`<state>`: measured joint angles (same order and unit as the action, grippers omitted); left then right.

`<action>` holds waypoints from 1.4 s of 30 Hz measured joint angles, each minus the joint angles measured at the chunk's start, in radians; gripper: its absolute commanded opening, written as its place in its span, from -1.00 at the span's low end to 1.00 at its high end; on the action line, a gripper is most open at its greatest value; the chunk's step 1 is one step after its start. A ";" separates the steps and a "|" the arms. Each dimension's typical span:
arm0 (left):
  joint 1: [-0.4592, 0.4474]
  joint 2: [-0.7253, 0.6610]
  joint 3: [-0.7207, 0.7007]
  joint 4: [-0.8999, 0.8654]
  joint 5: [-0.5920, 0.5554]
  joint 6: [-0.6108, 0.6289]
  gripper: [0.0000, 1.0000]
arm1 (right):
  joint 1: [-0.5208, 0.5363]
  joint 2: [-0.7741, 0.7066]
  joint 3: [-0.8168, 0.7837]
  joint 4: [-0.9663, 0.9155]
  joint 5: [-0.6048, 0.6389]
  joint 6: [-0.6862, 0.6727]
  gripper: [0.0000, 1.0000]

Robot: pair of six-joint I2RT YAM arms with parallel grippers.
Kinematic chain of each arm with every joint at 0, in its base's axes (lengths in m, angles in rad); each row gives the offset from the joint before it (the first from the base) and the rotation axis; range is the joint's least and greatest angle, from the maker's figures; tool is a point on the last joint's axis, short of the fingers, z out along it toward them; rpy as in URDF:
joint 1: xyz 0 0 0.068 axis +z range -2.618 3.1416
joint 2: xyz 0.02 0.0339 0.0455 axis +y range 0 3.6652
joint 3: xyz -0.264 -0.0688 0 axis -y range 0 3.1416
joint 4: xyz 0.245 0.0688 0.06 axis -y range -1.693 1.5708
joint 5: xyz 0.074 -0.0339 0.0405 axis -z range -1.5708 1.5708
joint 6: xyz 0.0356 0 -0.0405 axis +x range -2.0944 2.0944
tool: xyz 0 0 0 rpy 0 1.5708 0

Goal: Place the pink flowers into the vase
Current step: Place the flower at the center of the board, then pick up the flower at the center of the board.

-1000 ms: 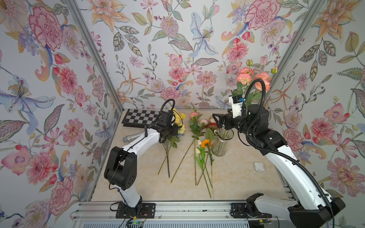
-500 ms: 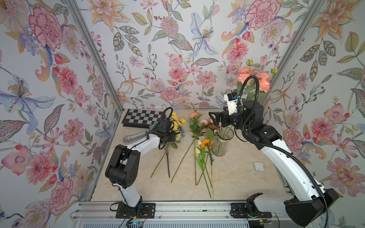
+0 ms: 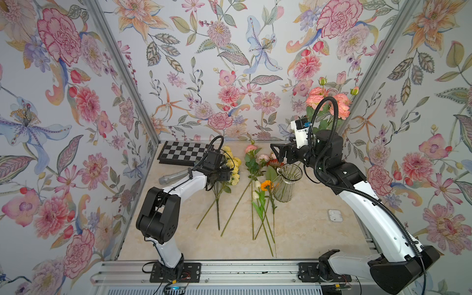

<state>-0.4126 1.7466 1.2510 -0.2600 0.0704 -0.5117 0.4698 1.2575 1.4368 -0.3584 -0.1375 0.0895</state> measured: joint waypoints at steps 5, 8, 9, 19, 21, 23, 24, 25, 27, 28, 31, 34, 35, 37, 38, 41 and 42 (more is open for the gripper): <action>-0.005 0.000 0.175 -0.069 0.000 0.033 0.67 | 0.002 -0.045 -0.028 0.007 0.024 0.000 0.96; -0.021 0.004 0.293 -0.104 0.009 0.051 0.67 | 0.002 -0.067 -0.044 0.014 0.038 0.000 0.96; -0.030 0.010 0.332 -0.110 0.021 0.055 0.66 | 0.002 -0.072 -0.049 0.014 0.042 0.000 0.96; -0.113 0.201 0.467 -0.113 0.161 0.051 0.64 | 0.011 -0.087 -0.064 0.019 0.049 0.001 0.96; -0.118 0.253 0.472 -0.116 0.178 0.048 0.63 | 0.014 -0.087 -0.065 0.020 0.046 0.001 0.96; -0.122 0.305 0.494 -0.123 0.192 0.047 0.63 | 0.015 -0.087 -0.069 0.024 0.040 0.005 0.96; -0.123 0.328 0.507 -0.124 0.199 0.045 0.63 | 0.015 -0.087 -0.073 0.026 0.040 0.005 0.96; -0.123 0.348 0.520 -0.126 0.208 0.043 0.62 | 0.015 -0.087 -0.077 0.027 0.038 0.008 0.96; -0.123 0.384 0.551 -0.134 0.220 0.040 0.58 | 0.015 -0.087 -0.084 0.026 0.035 0.012 0.96; -0.123 0.397 0.566 -0.141 0.227 0.040 0.56 | 0.015 -0.087 -0.084 0.026 0.033 0.013 0.96; -0.126 0.434 0.602 -0.145 0.245 0.040 0.49 | 0.015 -0.087 -0.085 0.026 0.029 0.016 0.96; -0.128 0.461 0.617 -0.146 0.264 0.040 0.42 | 0.018 -0.087 -0.085 0.026 0.028 0.016 0.96; -0.129 0.471 0.619 -0.150 0.268 0.040 0.40 | 0.019 -0.087 -0.087 0.027 0.028 0.016 0.96; -0.131 0.491 0.627 -0.157 0.275 0.040 0.36 | 0.020 -0.087 -0.091 0.027 0.028 0.018 0.96; -0.132 0.504 0.632 -0.160 0.279 0.040 0.34 | 0.021 -0.087 -0.093 0.028 0.028 0.020 0.96; -0.136 0.534 0.636 -0.171 0.292 0.041 0.27 | 0.021 -0.089 -0.102 0.031 0.029 0.023 0.96; -0.137 0.542 0.636 -0.175 0.293 0.041 0.24 | 0.022 -0.092 -0.106 0.031 0.029 0.023 0.96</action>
<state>-0.5491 2.2887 1.8870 -0.4347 0.3637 -0.4706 0.4919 1.1660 1.3308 -0.3271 -0.1085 0.1127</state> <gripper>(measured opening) 0.642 0.980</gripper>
